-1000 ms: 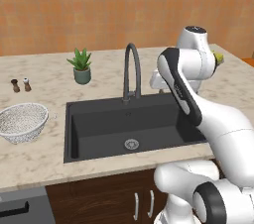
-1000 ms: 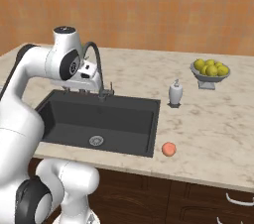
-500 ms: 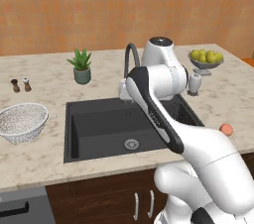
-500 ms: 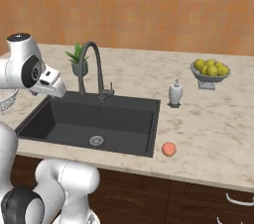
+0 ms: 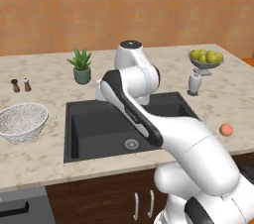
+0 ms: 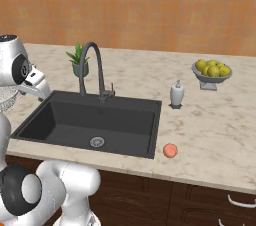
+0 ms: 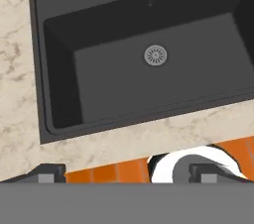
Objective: Put the colander in the sink, put the peach in the colander, and turn on the sink faucet and pour water over the colander.
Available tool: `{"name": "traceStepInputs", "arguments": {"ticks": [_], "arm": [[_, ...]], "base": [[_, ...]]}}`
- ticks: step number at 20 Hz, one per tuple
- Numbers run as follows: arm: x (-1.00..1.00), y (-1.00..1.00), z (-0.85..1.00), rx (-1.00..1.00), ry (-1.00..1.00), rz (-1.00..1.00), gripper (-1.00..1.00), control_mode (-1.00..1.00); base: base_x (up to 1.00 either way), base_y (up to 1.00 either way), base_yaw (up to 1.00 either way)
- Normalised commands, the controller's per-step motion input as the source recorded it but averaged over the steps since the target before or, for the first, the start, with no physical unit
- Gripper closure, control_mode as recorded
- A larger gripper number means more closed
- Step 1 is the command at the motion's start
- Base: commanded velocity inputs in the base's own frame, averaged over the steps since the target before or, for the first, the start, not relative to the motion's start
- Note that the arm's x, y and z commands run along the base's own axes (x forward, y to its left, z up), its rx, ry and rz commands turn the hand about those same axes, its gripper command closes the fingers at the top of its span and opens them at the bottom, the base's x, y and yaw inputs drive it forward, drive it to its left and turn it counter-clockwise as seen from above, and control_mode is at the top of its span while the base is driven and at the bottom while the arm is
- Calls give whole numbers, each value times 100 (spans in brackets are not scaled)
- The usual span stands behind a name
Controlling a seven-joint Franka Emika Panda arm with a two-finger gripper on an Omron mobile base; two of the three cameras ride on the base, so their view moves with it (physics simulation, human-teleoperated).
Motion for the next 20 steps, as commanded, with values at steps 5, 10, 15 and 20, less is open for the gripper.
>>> {"name": "traceStepInputs", "arguments": {"ticks": [5, 10, 15, 20], "arm": [[35, 50, 0, 10, 2, -6, -100, -100], [27, 52, -4, 7, 3, -3, -100, -100], [17, 50, -21, 3, 1, 0, -100, -100], [16, 53, -16, 5, 0, 0, -100, -100]], "base": [[0, 0, 0], [0, 0, 0], [0, 0, 0], [0, 0, 0]]}}
